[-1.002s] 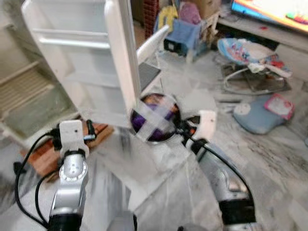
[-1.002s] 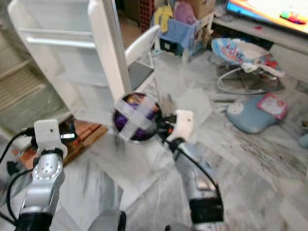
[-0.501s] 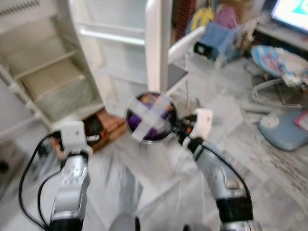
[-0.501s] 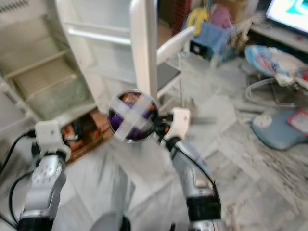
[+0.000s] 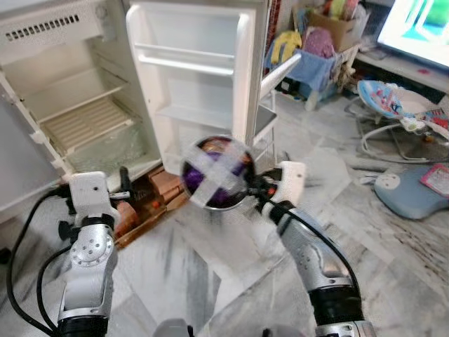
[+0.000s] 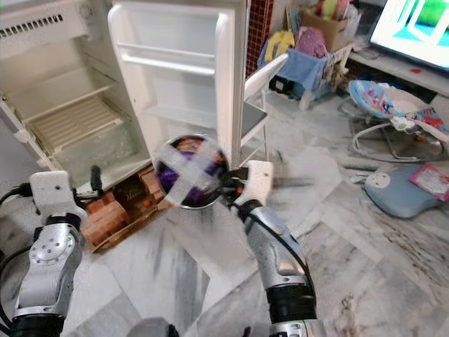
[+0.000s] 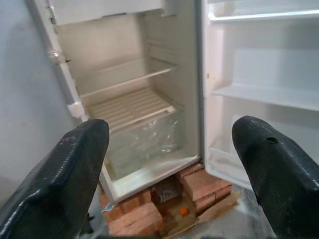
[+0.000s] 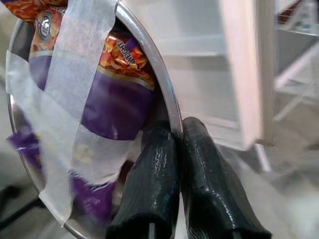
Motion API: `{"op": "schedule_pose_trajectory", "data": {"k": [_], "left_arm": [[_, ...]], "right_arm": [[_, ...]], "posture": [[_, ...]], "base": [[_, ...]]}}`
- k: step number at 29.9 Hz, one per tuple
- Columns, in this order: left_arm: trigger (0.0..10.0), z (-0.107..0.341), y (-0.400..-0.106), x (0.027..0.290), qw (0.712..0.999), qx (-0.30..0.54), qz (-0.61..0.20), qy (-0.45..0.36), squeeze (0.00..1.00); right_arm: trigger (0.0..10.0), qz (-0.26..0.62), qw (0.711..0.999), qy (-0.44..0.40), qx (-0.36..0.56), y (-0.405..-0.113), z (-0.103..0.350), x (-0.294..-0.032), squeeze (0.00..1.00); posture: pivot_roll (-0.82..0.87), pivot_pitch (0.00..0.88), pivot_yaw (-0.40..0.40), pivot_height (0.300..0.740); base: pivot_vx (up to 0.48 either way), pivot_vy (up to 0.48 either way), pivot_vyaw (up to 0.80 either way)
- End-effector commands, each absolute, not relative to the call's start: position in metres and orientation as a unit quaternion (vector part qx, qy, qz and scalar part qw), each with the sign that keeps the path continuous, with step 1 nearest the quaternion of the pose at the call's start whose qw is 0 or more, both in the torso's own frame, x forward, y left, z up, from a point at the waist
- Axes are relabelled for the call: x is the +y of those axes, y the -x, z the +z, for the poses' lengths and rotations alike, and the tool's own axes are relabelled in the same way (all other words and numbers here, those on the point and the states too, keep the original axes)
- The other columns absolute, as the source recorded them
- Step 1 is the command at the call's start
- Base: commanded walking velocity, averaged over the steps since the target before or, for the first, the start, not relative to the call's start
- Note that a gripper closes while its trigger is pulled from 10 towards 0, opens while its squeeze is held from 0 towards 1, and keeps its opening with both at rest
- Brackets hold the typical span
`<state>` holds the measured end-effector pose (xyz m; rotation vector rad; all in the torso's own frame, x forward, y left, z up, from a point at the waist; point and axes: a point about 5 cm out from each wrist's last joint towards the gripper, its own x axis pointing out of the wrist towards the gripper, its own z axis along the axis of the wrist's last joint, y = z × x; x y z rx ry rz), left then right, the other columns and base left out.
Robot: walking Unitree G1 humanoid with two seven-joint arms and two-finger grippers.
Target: Restocking fridge
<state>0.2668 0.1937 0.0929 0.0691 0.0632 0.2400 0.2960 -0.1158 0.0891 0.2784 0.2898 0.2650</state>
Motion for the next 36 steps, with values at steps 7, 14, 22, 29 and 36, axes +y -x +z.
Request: {"op": "schedule_pose_trajectory", "data": {"k": [7, 14, 22, 29, 36], "left_arm": [[10.0, 0.088, -0.253, 0.194, 0.997, 0.049, 0.065, -0.014, 0.00], [10.0, 0.080, -0.250, 0.190, 0.996, 0.065, 0.068, 0.001, 0.00], [10.0, 0.082, -0.252, 0.183, 0.996, 0.053, 0.073, 0.008, 0.00], [10.0, 0.084, -0.252, 0.188, 0.997, 0.053, 0.056, -0.010, 0.00], [10.0, 0.088, -0.258, 0.185, 0.998, 0.044, 0.041, -0.009, 0.00]], "right_arm": [[10.0, 0.057, 0.983, -0.133, 0.116, -0.284, 0.089, -0.150, 0.00], [10.0, 0.024, 0.984, -0.122, 0.126, -0.284, 0.084, -0.162, 0.00], [10.0, 0.050, 0.985, -0.107, 0.128, -0.296, 0.088, -0.159, 0.00], [10.0, 0.051, 0.982, -0.113, 0.139, -0.292, 0.081, -0.152, 0.00], [10.0, 0.068, 0.981, -0.116, 0.141, -0.288, 0.080, -0.147, 0.00]], "posture": [[0.05, 0.026, 0.030, 0.740], [0.06, 0.007, -0.033, 0.740], [0.07, 0.000, -0.064, 0.740], [0.07, 0.009, -0.029, 0.740], [0.06, 0.015, -0.021, 0.740]], "base": [[0.000, 0.000, 0.00], [0.000, 0.000, 0.00], [0.000, 0.000, 0.00], [0.290, 0.000, 0.00], [0.480, 0.000, 0.72]]}}
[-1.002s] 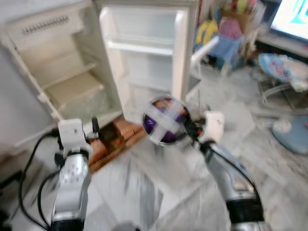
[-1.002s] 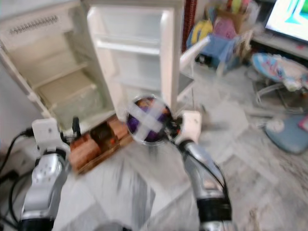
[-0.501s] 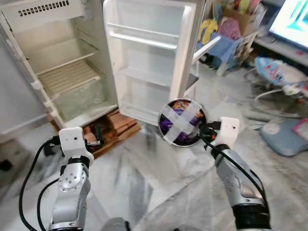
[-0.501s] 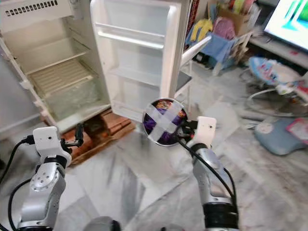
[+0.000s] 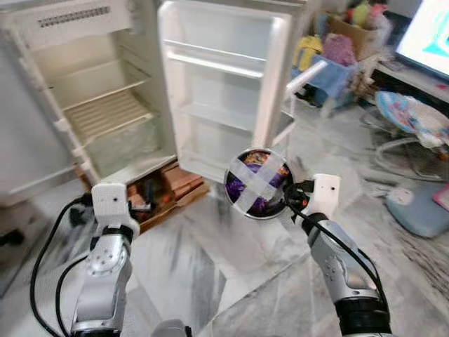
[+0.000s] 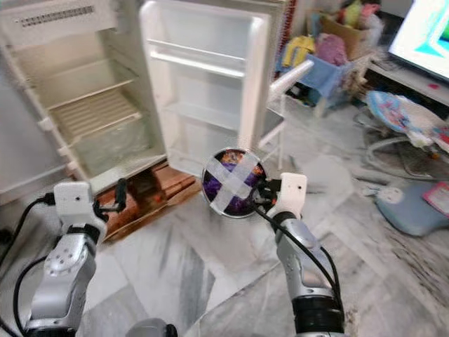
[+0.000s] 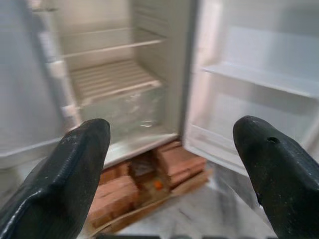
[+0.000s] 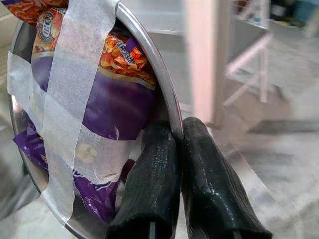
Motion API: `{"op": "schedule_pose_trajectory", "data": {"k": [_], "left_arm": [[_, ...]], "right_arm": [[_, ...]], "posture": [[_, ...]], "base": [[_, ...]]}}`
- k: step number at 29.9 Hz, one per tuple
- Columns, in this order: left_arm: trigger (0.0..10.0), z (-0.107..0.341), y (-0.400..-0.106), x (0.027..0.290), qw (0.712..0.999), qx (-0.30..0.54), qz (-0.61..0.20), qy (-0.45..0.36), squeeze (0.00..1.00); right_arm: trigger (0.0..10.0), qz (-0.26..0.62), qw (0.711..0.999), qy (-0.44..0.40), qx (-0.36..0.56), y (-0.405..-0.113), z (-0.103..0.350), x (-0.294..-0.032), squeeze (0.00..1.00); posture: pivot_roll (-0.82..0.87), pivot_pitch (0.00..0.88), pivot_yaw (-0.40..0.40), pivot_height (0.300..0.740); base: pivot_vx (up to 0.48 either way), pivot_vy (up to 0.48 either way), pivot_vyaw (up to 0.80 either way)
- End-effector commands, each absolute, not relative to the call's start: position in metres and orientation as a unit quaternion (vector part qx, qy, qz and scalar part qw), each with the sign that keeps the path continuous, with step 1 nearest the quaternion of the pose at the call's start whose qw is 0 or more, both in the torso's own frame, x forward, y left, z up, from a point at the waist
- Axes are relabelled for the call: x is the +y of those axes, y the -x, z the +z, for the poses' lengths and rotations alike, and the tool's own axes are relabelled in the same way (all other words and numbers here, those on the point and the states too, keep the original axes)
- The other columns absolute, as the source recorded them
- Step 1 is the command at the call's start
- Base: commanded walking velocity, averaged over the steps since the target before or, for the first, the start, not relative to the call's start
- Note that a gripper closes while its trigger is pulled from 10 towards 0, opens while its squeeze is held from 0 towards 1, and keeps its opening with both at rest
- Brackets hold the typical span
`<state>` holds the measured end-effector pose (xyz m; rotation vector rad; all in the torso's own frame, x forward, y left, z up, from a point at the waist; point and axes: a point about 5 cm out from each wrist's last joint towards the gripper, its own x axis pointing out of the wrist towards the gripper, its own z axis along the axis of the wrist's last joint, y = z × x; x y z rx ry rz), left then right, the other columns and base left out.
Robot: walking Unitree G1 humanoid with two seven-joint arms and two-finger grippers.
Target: Restocking fridge
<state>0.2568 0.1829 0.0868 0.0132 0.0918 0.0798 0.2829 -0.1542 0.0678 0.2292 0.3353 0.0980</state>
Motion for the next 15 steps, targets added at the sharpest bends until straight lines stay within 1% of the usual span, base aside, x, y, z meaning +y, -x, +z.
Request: {"op": "schedule_pose_trajectory", "data": {"k": [1, 4, 7, 12, 15], "left_arm": [[10.0, 0.0885, -0.2586, 0.1839, 0.998, 0.043, 0.040, -0.008, 0.00], [10.0, 0.0889, -0.2596, 0.1809, 0.999, 0.041, 0.036, -0.004, 0.00], [10.0, 0.0884, -0.2586, 0.1764, 0.999, 0.041, 0.031, 0.000, 0.00], [10.0, 0.0859, -0.2557, 0.1763, 0.998, 0.048, 0.034, 0.004, 0.00], [10.0, 0.0857, -0.2550, 0.1785, 0.998, 0.049, 0.038, 0.009, 0.00]], "right_arm": [[10.0, 0.069, 0.981, -0.115, 0.141, -0.2879, 0.0800, -0.1472, 0.00], [10.0, 0.075, 0.980, -0.120, 0.142, -0.2888, 0.0808, -0.1471, 0.00], [10.0, 0.083, 0.979, -0.120, 0.141, -0.2913, 0.0839, -0.1465, 0.00], [10.0, 0.089, 0.978, -0.122, 0.145, -0.2923, 0.0839, -0.1468, 0.00], [10.0, 0.111, 0.975, -0.122, 0.147, -0.2918, 0.0831, -0.1411, 0.00]], "posture": [[0.06, 0.015, -0.021, 0.740], [0.05, 0.023, -0.022, 0.740], [0.05, 0.033, -0.024, 0.740], [0.05, 0.041, -0.029, 0.740], [0.06, 0.043, -0.029, 0.740]], "base": [[0.480, 0.000, 0.80], [0.480, 0.000, 0.80], [0.480, 0.000, 0.58], [0.480, 0.000, 0.00], [0.460, 0.000, 0.00]]}}
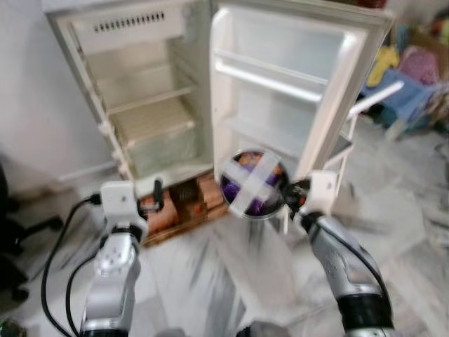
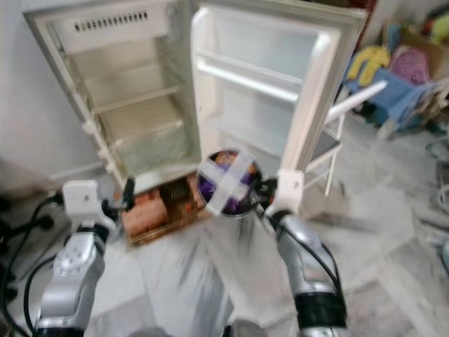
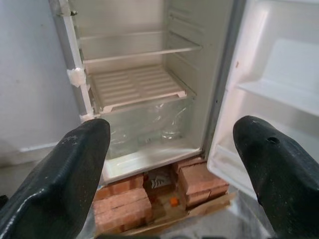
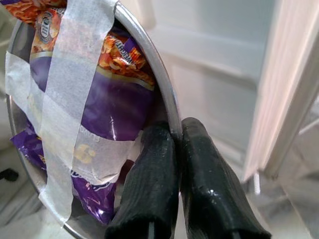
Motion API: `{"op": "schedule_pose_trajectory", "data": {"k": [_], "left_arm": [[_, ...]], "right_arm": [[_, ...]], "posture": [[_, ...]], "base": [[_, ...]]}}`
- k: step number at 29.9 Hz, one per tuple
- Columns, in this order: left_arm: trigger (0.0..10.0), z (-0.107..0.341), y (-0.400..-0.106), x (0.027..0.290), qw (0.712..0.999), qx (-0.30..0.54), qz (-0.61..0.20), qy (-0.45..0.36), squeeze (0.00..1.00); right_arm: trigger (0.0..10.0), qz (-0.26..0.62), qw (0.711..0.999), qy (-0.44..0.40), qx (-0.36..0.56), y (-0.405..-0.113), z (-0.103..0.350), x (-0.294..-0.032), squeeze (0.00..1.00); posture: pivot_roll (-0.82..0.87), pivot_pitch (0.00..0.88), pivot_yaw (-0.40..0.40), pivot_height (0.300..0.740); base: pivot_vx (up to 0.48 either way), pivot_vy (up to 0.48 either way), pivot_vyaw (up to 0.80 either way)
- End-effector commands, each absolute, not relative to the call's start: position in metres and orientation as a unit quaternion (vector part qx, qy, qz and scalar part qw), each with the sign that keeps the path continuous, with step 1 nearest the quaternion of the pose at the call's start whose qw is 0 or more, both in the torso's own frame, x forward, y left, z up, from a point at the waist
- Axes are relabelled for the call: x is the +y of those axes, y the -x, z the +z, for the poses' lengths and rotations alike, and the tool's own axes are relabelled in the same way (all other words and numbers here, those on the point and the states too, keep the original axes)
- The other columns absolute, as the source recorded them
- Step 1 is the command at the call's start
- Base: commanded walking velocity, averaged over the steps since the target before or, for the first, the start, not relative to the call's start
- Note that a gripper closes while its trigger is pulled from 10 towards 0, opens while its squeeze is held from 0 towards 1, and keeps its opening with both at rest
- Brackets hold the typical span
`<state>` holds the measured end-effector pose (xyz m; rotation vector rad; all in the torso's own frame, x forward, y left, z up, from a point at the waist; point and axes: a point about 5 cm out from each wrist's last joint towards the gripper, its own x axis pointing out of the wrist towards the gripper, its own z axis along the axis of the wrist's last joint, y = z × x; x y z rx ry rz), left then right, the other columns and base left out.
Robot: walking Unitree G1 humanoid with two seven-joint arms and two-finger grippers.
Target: Restocking fridge
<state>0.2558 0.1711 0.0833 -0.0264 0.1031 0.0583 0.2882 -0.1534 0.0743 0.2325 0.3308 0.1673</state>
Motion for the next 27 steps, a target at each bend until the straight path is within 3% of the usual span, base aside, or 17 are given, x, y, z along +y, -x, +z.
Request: {"op": "schedule_pose_trajectory", "data": {"k": [1, 10, 13, 18, 27], "left_arm": [[10.0, 0.086, -0.255, 0.179, 0.998, 0.047, 0.037, 0.010, 0.00], [10.0, 0.088, -0.257, 0.176, 0.998, 0.048, 0.034, 0.009, 0.00], [10.0, 0.085, -0.257, 0.175, 0.997, 0.061, 0.042, 0.022, 0.00], [10.0, 0.086, -0.258, 0.175, 0.997, 0.057, 0.039, 0.019, 0.00], [10.0, 0.084, -0.260, 0.174, 0.997, 0.065, 0.039, 0.017, 0.00]], "right_arm": [[10.0, 0.122, 0.974, -0.122, 0.146, -0.291, 0.084, -0.138, 0.00], [10.0, 0.145, 0.970, -0.126, 0.145, -0.290, 0.086, -0.128, 0.00], [10.0, 0.147, 0.971, -0.121, 0.147, -0.291, 0.086, -0.129, 0.00], [10.0, 0.160, 0.970, -0.117, 0.142, -0.293, 0.087, -0.129, 0.00], [10.0, 0.163, 0.968, -0.119, 0.146, -0.293, 0.086, -0.125, 0.00]], "posture": [[0.06, 0.043, -0.029, 0.740], [0.05, 0.050, -0.021, 0.740], [0.05, 0.048, -0.021, 0.740], [0.05, 0.044, -0.022, 0.740], [0.05, 0.036, -0.019, 0.740]], "base": [[0.450, 0.000, 0.00], [0.449, 0.000, 0.00], [0.326, 0.349, 0.00], [0.000, 0.423, 0.00], [0.000, 0.428, 0.69]]}}
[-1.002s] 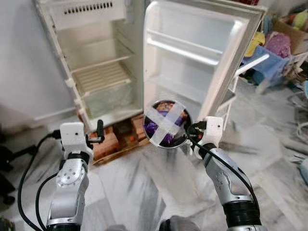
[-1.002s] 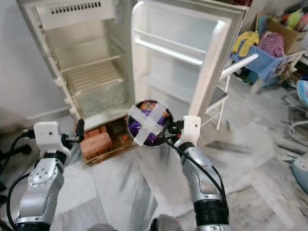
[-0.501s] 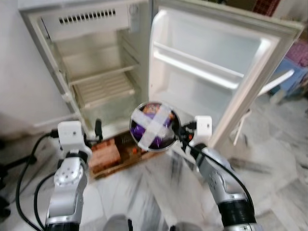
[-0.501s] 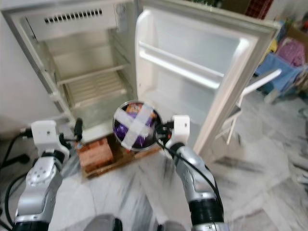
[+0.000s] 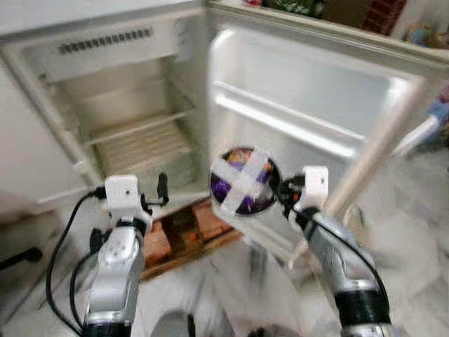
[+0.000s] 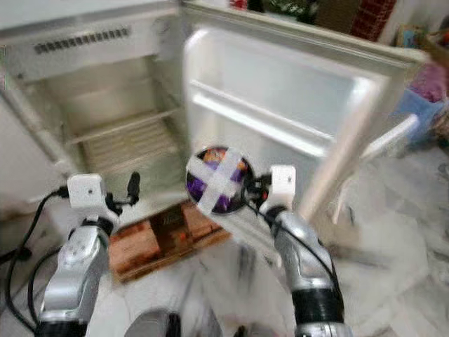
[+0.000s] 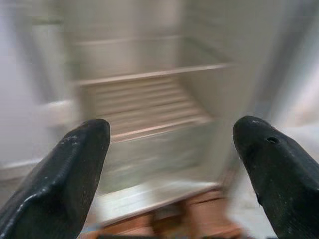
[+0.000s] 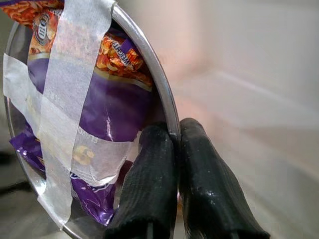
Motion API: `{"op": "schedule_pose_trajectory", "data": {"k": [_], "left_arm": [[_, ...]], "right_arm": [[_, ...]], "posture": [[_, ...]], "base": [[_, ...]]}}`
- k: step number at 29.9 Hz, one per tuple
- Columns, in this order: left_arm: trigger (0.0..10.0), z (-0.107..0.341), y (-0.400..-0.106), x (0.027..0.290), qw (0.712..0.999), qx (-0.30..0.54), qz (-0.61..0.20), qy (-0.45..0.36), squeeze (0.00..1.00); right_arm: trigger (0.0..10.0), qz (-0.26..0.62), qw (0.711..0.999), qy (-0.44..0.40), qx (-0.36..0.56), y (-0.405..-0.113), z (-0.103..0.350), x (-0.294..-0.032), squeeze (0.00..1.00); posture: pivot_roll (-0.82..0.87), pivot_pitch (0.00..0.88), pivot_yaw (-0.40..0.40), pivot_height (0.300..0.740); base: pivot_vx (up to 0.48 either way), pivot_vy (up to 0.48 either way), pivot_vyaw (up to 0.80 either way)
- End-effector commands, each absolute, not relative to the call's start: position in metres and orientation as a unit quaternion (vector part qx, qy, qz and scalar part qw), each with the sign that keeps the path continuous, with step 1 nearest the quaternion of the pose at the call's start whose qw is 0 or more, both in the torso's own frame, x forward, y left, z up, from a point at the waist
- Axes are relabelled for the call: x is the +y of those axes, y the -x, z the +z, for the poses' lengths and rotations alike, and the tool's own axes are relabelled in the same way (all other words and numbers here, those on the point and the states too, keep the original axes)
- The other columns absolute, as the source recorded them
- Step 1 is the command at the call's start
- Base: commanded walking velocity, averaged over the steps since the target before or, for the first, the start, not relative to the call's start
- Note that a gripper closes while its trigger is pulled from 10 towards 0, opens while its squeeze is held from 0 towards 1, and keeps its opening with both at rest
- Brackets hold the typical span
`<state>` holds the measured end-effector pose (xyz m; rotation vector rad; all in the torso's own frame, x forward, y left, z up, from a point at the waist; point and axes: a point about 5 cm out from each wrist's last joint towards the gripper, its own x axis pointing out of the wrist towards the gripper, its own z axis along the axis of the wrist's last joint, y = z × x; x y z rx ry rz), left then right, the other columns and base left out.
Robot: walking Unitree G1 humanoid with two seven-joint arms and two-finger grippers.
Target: Restocking fridge
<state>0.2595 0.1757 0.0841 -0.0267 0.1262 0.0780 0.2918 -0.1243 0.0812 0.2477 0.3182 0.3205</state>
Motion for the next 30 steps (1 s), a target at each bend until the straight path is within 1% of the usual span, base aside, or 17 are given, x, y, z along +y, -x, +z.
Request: {"op": "schedule_pose_trajectory", "data": {"k": [1, 6, 15, 21, 30], "left_arm": [[10.0, 0.0845, -0.2598, 0.1737, 0.997, 0.064, 0.039, 0.018, 0.00], [10.0, 0.0862, -0.2594, 0.1705, 0.998, 0.059, 0.030, 0.016, 0.00], [10.0, 0.0872, -0.2597, 0.1710, 0.998, 0.056, 0.030, 0.003, 0.00], [10.0, 0.0837, -0.2572, 0.1740, 0.996, 0.075, 0.042, -0.008, 0.00], [10.0, 0.0828, -0.2562, 0.1755, 0.995, 0.088, 0.039, -0.019, 0.00]], "right_arm": [[10.0, 0.162, 0.968, -0.119, 0.148, -0.2932, 0.0856, -0.1254, 0.00], [10.0, 0.159, 0.970, -0.118, 0.144, -0.2947, 0.0860, -0.1274, 0.00], [10.0, 0.160, 0.971, -0.112, 0.140, -0.2964, 0.0879, -0.1276, 0.00], [10.0, 0.166, 0.971, -0.108, 0.135, -0.2972, 0.0893, -0.1276, 0.00], [10.0, 0.168, 0.971, -0.107, 0.132, -0.2985, 0.0899, -0.1248, 0.00]], "posture": [[0.05, 0.035, -0.019, 0.740], [0.05, 0.032, -0.017, 0.740], [0.05, 0.028, -0.017, 0.740], [0.05, 0.029, -0.014, 0.740], [0.06, 0.034, -0.016, 0.740]], "base": [[0.000, 0.442, 0.00], [0.000, 0.443, 0.00], [0.000, 0.000, 0.00], [0.000, 0.000, 0.00], [0.000, 0.000, 0.65]]}}
